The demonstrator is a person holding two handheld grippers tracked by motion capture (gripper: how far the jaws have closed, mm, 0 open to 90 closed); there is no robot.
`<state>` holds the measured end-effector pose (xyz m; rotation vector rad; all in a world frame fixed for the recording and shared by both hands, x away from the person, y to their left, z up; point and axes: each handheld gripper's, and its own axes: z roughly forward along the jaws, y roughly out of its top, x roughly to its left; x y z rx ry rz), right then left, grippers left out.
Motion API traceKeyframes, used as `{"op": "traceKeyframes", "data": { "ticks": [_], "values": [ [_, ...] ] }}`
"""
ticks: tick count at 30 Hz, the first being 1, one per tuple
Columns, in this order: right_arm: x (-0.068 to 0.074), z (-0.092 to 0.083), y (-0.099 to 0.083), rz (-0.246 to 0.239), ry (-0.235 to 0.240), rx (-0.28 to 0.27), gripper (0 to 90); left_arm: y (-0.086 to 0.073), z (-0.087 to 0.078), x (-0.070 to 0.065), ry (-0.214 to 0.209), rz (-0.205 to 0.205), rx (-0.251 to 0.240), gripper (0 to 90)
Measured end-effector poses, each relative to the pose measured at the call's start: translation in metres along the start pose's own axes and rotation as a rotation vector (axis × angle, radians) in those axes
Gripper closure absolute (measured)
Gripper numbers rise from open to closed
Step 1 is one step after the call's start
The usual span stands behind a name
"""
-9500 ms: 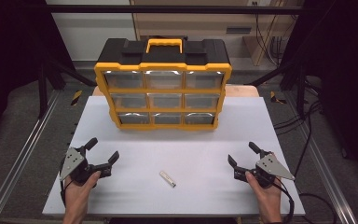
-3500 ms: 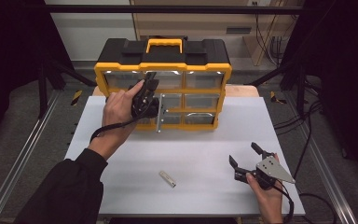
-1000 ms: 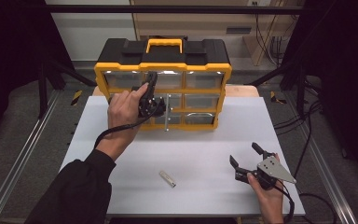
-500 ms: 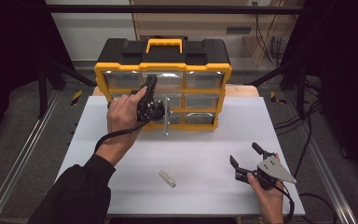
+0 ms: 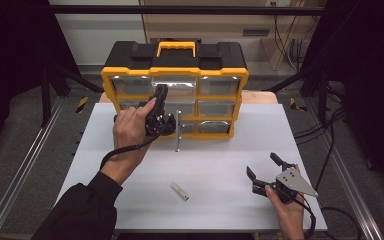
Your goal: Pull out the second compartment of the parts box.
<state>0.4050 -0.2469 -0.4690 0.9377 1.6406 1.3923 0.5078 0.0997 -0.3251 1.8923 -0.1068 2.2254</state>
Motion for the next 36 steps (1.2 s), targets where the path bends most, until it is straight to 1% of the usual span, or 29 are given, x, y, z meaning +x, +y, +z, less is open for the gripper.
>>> {"op": "traceKeyframes", "data": {
  "ticks": [11,17,21,36],
  "values": [
    [0.0,0.0,0.0,0.001,0.0,-0.001,8.6,0.002,-0.011,0.001,0.001,-0.014,-0.005,80.2],
    [0.0,0.0,0.0,0.0,0.0,-0.002,8.6,0.002,-0.018,0.001,0.002,-0.008,-0.006,80.1],
    [0.0,0.0,0.0,0.0,0.0,-0.003,8.6,0.002,-0.021,0.001,0.002,-0.021,-0.009,80.0],
    [0.0,-0.001,0.0,0.0,0.001,-0.003,8.7,0.005,-0.031,0.002,0.005,-0.017,-0.009,80.0]
  ]
}}
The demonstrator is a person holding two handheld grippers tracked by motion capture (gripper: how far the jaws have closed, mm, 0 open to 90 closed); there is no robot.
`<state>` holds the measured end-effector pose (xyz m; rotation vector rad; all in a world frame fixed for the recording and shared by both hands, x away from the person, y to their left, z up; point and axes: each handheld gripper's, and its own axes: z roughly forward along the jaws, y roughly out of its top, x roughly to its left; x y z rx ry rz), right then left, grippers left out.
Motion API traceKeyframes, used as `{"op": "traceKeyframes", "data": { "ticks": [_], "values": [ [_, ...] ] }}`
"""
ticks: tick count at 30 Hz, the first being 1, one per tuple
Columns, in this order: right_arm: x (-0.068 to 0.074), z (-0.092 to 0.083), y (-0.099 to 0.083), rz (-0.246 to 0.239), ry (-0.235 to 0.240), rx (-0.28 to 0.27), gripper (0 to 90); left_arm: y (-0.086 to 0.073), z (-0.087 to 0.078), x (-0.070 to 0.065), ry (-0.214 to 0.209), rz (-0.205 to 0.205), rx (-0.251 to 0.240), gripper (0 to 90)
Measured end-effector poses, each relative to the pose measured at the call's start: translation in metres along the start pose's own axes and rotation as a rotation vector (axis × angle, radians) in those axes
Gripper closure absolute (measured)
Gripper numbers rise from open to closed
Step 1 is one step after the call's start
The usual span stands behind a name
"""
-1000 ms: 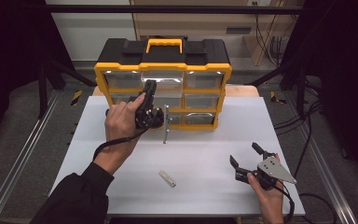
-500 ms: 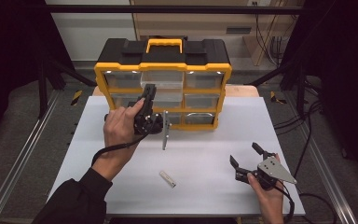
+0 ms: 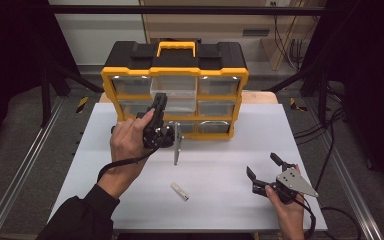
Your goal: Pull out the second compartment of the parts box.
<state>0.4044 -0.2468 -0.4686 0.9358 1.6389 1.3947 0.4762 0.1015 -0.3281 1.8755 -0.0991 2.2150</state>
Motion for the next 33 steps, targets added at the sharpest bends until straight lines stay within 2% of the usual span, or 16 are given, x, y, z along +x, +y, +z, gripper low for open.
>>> {"op": "traceKeyframes", "data": {
  "ticks": [33],
  "values": [
    [0.002,0.001,-0.001,-0.001,0.007,0.005,8.6,0.004,-0.019,0.004,-0.008,0.005,0.002,80.0]
  ]
}}
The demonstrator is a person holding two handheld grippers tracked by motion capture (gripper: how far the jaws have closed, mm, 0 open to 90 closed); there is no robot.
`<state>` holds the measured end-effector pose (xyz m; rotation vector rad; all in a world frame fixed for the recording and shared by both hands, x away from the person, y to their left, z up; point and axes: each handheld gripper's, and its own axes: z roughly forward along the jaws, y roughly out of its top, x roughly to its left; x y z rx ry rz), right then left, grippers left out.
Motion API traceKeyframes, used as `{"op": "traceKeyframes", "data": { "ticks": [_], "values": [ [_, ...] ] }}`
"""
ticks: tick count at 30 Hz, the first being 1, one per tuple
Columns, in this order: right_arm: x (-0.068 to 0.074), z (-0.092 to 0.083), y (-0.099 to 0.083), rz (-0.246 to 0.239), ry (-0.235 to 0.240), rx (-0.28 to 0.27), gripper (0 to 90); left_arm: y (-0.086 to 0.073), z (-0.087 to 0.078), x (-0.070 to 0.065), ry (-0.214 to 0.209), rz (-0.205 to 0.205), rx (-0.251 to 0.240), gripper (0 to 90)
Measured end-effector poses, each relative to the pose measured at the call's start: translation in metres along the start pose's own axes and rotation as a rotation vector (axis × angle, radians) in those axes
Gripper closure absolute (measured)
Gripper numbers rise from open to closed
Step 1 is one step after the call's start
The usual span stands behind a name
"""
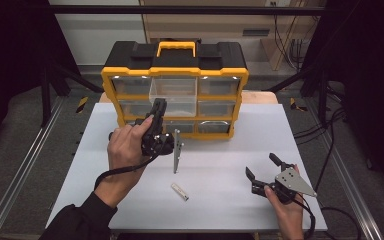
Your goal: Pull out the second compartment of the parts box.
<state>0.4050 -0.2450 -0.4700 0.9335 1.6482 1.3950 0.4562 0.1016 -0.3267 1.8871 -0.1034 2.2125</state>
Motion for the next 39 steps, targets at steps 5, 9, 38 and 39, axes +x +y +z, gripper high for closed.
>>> {"op": "traceKeyframes", "data": {
  "ticks": [5,9,38,39],
  "values": [
    [0.0,0.0,0.0,-0.001,-0.001,0.002,8.6,0.0,-0.001,0.001,0.001,0.005,-0.005,80.0],
    [0.0,0.0,0.0,-0.001,-0.001,0.002,8.6,0.0,-0.003,0.001,-0.001,-0.002,-0.005,79.9],
    [0.0,-0.001,0.001,0.001,-0.005,-0.001,8.6,0.001,-0.014,0.004,-0.005,-0.011,-0.005,79.7],
    [0.0,-0.001,0.001,0.0,-0.003,0.0,8.6,0.001,-0.014,0.004,-0.005,-0.013,-0.005,79.7]
  ]
}}
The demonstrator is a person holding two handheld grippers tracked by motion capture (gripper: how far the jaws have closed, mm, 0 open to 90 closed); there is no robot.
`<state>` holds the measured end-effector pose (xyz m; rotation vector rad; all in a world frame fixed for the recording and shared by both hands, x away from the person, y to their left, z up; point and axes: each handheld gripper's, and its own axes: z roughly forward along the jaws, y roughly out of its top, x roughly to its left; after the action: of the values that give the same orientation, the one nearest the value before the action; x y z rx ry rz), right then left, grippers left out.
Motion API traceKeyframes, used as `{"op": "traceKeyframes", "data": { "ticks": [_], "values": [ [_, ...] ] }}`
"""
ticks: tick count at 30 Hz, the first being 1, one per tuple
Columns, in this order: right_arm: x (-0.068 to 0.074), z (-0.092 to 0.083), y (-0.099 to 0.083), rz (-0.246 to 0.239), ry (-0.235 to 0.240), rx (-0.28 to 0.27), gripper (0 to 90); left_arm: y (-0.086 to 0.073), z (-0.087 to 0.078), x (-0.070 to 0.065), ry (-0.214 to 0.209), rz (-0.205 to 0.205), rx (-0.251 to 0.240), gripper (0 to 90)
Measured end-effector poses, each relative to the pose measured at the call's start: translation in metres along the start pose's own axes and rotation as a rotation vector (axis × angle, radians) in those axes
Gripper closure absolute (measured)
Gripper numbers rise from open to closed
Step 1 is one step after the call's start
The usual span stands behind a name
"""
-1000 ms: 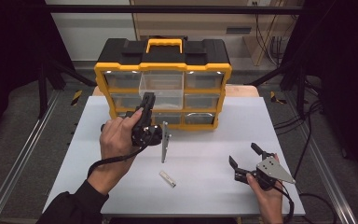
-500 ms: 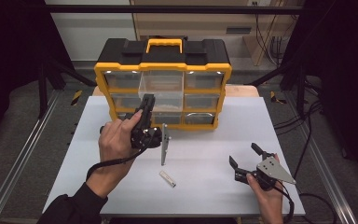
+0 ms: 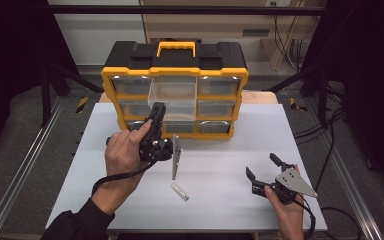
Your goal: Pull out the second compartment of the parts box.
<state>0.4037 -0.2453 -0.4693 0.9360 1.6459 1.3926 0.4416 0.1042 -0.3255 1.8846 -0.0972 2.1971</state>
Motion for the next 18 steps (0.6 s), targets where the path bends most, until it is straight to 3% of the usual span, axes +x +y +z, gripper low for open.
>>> {"op": "traceKeyframes", "data": {
  "ticks": [18],
  "values": [
    [0.0005,0.0002,-0.0001,0.001,0.0,0.002,8.6,0.0004,-0.0036,-0.005,-0.003,0.004,-0.003,79.0]
  ]
}}
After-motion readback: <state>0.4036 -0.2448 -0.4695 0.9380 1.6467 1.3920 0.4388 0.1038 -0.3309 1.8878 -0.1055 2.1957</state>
